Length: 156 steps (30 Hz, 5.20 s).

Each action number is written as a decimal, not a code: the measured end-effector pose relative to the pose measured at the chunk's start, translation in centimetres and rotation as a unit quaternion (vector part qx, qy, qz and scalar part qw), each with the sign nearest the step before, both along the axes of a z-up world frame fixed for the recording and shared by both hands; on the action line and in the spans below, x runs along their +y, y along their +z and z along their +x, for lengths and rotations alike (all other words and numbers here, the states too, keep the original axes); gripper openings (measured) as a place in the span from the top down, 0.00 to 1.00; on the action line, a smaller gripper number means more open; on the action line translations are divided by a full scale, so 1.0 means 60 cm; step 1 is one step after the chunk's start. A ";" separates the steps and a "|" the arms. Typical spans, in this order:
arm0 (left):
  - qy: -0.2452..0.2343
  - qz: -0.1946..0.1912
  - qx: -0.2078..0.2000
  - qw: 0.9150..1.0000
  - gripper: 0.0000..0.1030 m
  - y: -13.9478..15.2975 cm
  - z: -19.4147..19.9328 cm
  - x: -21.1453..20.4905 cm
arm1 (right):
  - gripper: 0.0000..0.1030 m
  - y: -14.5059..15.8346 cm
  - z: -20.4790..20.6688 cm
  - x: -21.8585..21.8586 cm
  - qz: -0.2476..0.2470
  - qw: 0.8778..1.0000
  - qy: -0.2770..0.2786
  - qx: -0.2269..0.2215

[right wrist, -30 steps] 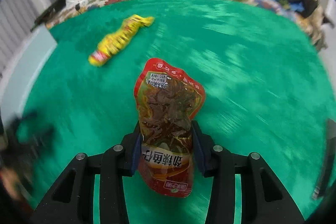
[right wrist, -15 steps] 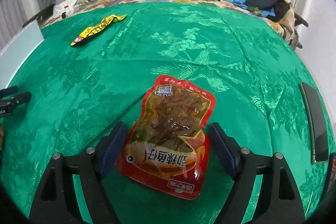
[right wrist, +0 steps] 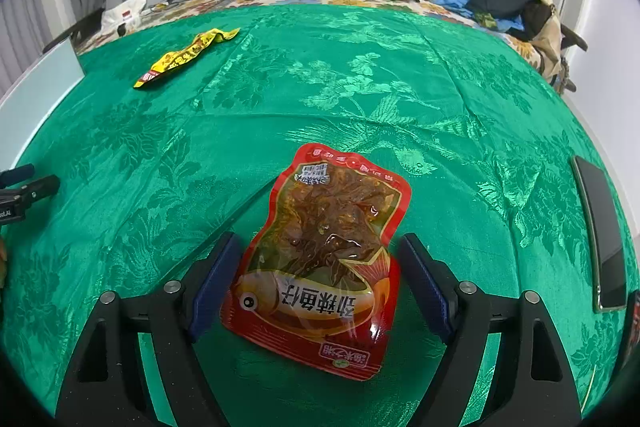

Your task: Organize snacks

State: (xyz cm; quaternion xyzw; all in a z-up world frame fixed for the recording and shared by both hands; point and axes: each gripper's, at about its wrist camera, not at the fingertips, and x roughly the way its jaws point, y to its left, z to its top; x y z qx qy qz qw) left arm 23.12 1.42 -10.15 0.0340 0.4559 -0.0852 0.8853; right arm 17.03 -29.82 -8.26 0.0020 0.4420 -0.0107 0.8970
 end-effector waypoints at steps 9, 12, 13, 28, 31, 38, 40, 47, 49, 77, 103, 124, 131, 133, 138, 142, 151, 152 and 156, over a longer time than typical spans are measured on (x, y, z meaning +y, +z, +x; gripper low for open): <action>0.000 0.000 0.000 1.000 0.00 0.000 0.000 0.000 | 0.19 -0.002 0.000 0.000 0.000 1.000 0.000 0.000; 0.000 0.000 0.000 1.000 0.00 0.000 0.000 0.000 | 0.19 -0.002 0.000 0.000 0.000 1.000 0.000 0.000; 0.000 0.000 0.000 1.000 0.00 0.000 0.000 0.001 | 0.19 -0.001 0.000 0.000 0.000 1.000 0.000 0.000; 0.000 0.000 0.000 1.000 0.00 0.000 0.000 0.000 | 0.19 -0.001 0.000 0.000 0.000 1.000 0.000 0.001; 0.000 0.000 0.000 1.000 0.00 0.000 0.000 0.001 | 0.19 -0.001 0.000 0.000 0.000 1.000 0.000 0.001; 0.000 0.000 0.000 1.000 0.00 0.000 0.000 -0.001 | 0.19 0.000 0.000 0.000 0.000 1.000 0.000 0.001; 0.000 0.000 0.000 1.000 0.00 0.000 0.000 -0.001 | 0.19 0.000 0.000 -0.001 0.000 1.000 0.000 0.001; 0.000 0.000 0.000 1.000 0.00 0.000 0.000 -0.001 | 0.19 0.001 0.000 -0.001 0.000 1.000 0.000 0.001; 0.000 0.000 0.000 1.000 0.00 0.000 0.000 -0.001 | 0.19 0.001 0.001 -0.001 0.000 1.000 0.000 0.001; -0.040 -0.013 0.030 0.999 0.01 0.046 0.107 -0.060 | 0.19 0.002 0.001 -0.001 0.001 1.000 0.000 0.002; -0.070 -0.013 0.078 0.994 0.43 0.036 -0.011 -0.062 | 0.19 -0.001 0.003 0.000 0.001 1.000 0.000 0.003; -0.062 0.002 -0.001 0.998 0.00 0.006 -0.056 -0.044 | 0.19 -0.001 0.003 -0.001 0.001 1.000 0.000 0.004; -0.062 0.002 -0.001 0.998 0.00 0.006 -0.056 -0.044 | 0.19 0.000 0.003 -0.001 0.002 1.000 0.001 0.004; -0.062 0.002 -0.001 0.998 0.00 0.006 -0.056 -0.044 | 0.19 -0.001 0.003 -0.001 0.002 1.000 0.000 0.004; -0.062 0.002 -0.001 0.998 0.00 0.006 -0.056 -0.044 | 0.19 -0.001 0.003 -0.001 0.002 1.000 0.001 0.004; -0.062 0.002 -0.001 0.998 0.00 0.006 -0.056 -0.044 | 0.19 -0.001 0.004 -0.001 0.003 1.000 0.001 0.005; -0.062 0.002 -0.001 0.998 0.00 0.005 -0.056 -0.044 | 0.19 -0.001 0.004 -0.001 0.003 1.000 0.001 0.005; -0.062 0.002 -0.001 0.998 0.00 0.005 -0.056 -0.044 | 0.19 -0.001 0.004 -0.001 0.003 1.000 0.001 0.005; -0.062 0.002 -0.002 0.998 0.00 0.005 -0.056 -0.044 | 0.18 -0.001 0.004 -0.001 0.004 1.000 0.001 0.005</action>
